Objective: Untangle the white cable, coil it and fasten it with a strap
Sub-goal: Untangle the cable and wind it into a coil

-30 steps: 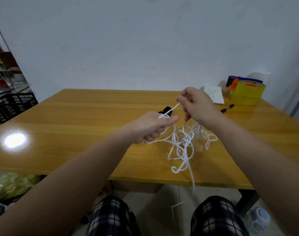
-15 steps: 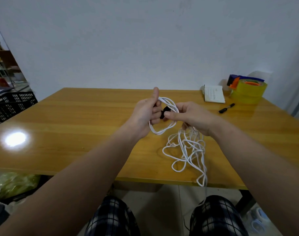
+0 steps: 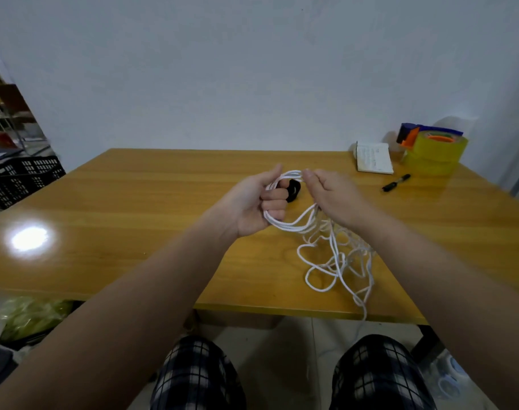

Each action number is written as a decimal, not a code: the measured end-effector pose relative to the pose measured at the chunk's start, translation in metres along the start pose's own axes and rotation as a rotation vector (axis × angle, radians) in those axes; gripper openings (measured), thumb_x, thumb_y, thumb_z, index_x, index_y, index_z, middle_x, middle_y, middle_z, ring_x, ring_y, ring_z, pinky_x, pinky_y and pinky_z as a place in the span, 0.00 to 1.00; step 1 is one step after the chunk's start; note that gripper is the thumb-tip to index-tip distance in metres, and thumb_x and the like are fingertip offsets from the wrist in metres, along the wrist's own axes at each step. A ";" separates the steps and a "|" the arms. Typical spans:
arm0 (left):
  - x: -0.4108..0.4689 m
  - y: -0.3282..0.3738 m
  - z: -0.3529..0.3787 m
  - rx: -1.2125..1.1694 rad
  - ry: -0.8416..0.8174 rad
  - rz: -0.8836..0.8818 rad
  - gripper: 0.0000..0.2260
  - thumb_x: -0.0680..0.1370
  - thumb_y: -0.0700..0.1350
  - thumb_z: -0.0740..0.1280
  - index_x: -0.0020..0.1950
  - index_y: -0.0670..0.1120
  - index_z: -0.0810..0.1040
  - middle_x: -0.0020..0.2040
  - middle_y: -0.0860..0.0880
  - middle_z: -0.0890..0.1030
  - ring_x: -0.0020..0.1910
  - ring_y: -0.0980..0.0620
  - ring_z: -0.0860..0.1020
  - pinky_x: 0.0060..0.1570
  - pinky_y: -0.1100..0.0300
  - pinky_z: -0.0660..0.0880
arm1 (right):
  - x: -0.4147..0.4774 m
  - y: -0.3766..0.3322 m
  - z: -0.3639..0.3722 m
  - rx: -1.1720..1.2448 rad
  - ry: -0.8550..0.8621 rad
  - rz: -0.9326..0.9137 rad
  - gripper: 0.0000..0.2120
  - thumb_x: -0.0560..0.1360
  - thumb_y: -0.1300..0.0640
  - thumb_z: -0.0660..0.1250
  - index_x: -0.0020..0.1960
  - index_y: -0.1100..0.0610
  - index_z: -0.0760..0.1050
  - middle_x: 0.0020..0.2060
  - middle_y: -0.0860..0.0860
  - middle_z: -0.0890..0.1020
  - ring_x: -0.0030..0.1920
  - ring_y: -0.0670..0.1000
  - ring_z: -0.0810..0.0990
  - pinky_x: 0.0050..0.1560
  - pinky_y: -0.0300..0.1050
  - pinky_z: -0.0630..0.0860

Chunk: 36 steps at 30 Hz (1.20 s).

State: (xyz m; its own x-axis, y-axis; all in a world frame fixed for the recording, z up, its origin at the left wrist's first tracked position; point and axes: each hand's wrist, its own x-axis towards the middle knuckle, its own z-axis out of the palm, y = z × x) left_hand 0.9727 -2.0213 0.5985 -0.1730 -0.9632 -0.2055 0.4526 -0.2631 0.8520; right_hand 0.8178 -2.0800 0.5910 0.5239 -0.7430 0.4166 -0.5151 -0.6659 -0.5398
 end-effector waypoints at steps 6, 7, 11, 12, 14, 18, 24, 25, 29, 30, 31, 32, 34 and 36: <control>-0.004 0.004 -0.016 0.283 0.336 0.241 0.16 0.79 0.50 0.65 0.35 0.50 0.64 0.21 0.56 0.56 0.17 0.58 0.53 0.17 0.69 0.50 | -0.004 0.013 -0.015 0.005 -0.211 -0.009 0.19 0.72 0.43 0.68 0.33 0.57 0.72 0.27 0.49 0.71 0.27 0.44 0.68 0.32 0.42 0.65; -0.005 0.007 -0.020 0.233 0.388 0.289 0.15 0.79 0.49 0.65 0.36 0.49 0.64 0.21 0.55 0.56 0.17 0.58 0.53 0.18 0.68 0.50 | -0.004 0.016 -0.019 -0.035 -0.248 0.005 0.15 0.71 0.46 0.70 0.35 0.56 0.72 0.29 0.49 0.74 0.28 0.42 0.70 0.33 0.39 0.66; -0.010 0.015 -0.021 0.151 0.506 0.438 0.14 0.79 0.48 0.65 0.37 0.48 0.65 0.21 0.55 0.57 0.19 0.56 0.53 0.20 0.65 0.51 | -0.015 0.012 -0.027 0.111 -0.339 0.057 0.10 0.74 0.49 0.68 0.42 0.56 0.74 0.34 0.46 0.77 0.31 0.37 0.73 0.36 0.35 0.69; -0.011 0.015 -0.020 0.131 0.522 0.460 0.15 0.79 0.49 0.65 0.36 0.48 0.65 0.21 0.55 0.57 0.19 0.56 0.53 0.21 0.65 0.51 | -0.018 0.007 -0.027 0.176 -0.328 0.058 0.09 0.76 0.48 0.65 0.43 0.54 0.75 0.34 0.44 0.77 0.32 0.37 0.74 0.37 0.34 0.69; -0.013 0.014 -0.018 0.113 0.549 0.494 0.15 0.79 0.49 0.65 0.35 0.48 0.66 0.21 0.55 0.57 0.19 0.56 0.54 0.20 0.65 0.51 | -0.020 0.003 -0.028 0.278 -0.229 0.066 0.09 0.77 0.47 0.61 0.45 0.49 0.76 0.35 0.43 0.77 0.35 0.37 0.75 0.41 0.37 0.70; -0.018 0.009 -0.017 0.108 0.622 0.535 0.14 0.79 0.51 0.65 0.36 0.48 0.68 0.21 0.55 0.58 0.19 0.56 0.55 0.20 0.66 0.54 | -0.023 -0.005 -0.030 0.371 -0.009 0.131 0.17 0.73 0.43 0.67 0.45 0.58 0.73 0.35 0.56 0.71 0.35 0.47 0.70 0.37 0.41 0.67; -0.011 -0.007 -0.011 0.031 0.689 0.484 0.16 0.79 0.51 0.64 0.34 0.47 0.67 0.18 0.55 0.58 0.17 0.55 0.56 0.20 0.68 0.55 | -0.020 -0.027 -0.023 0.838 0.162 0.342 0.17 0.78 0.46 0.58 0.38 0.56 0.72 0.33 0.50 0.77 0.39 0.50 0.75 0.51 0.49 0.70; -0.011 -0.010 -0.012 0.041 0.704 0.467 0.16 0.79 0.51 0.64 0.34 0.47 0.67 0.17 0.55 0.59 0.17 0.55 0.56 0.21 0.68 0.55 | -0.019 -0.026 -0.025 0.879 0.187 0.306 0.15 0.79 0.50 0.58 0.37 0.56 0.73 0.34 0.50 0.78 0.40 0.50 0.75 0.53 0.51 0.69; -0.014 -0.014 -0.025 0.141 0.780 0.437 0.17 0.79 0.54 0.64 0.34 0.47 0.67 0.21 0.52 0.62 0.20 0.52 0.58 0.25 0.64 0.57 | -0.026 -0.032 -0.027 0.817 0.123 0.096 0.12 0.75 0.51 0.65 0.41 0.60 0.73 0.39 0.59 0.77 0.41 0.53 0.76 0.48 0.48 0.73; -0.015 -0.014 -0.029 0.158 0.813 0.430 0.18 0.78 0.54 0.64 0.34 0.47 0.67 0.22 0.51 0.61 0.21 0.52 0.58 0.25 0.64 0.57 | -0.030 -0.035 -0.029 0.836 0.147 0.074 0.15 0.74 0.50 0.66 0.37 0.60 0.72 0.34 0.59 0.76 0.35 0.51 0.75 0.41 0.43 0.74; -0.015 -0.013 -0.034 0.146 0.846 0.421 0.17 0.78 0.54 0.64 0.36 0.46 0.67 0.23 0.50 0.61 0.21 0.51 0.58 0.25 0.64 0.57 | -0.031 -0.035 -0.030 0.866 0.189 0.082 0.18 0.73 0.47 0.67 0.31 0.59 0.71 0.29 0.56 0.73 0.29 0.48 0.72 0.35 0.38 0.72; -0.017 -0.011 -0.038 0.117 0.877 0.411 0.16 0.78 0.55 0.64 0.38 0.45 0.69 0.24 0.49 0.61 0.20 0.52 0.58 0.25 0.64 0.57 | -0.032 -0.034 -0.033 0.922 0.235 0.108 0.21 0.71 0.46 0.69 0.26 0.56 0.69 0.25 0.52 0.70 0.27 0.45 0.69 0.33 0.36 0.69; -0.021 -0.008 -0.046 0.082 0.941 0.415 0.16 0.78 0.55 0.64 0.39 0.44 0.70 0.28 0.47 0.61 0.19 0.51 0.59 0.24 0.62 0.58 | -0.036 -0.024 -0.039 0.968 0.283 0.165 0.25 0.70 0.46 0.70 0.22 0.54 0.64 0.21 0.47 0.66 0.25 0.42 0.68 0.34 0.36 0.66; -0.021 -0.004 -0.053 0.089 0.996 0.448 0.16 0.79 0.55 0.64 0.37 0.46 0.69 0.29 0.47 0.63 0.20 0.51 0.61 0.23 0.62 0.60 | -0.042 -0.009 -0.041 0.715 0.236 0.193 0.25 0.72 0.49 0.70 0.26 0.57 0.61 0.19 0.45 0.64 0.22 0.42 0.66 0.36 0.37 0.66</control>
State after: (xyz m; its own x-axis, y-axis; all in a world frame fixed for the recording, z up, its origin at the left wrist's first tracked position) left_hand 1.0208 -2.0029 0.5744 0.7945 -0.5929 -0.1314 0.2263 0.0882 0.9701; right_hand 0.7728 -2.0455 0.6085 0.2698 -0.8897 0.3683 0.0222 -0.3766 -0.9261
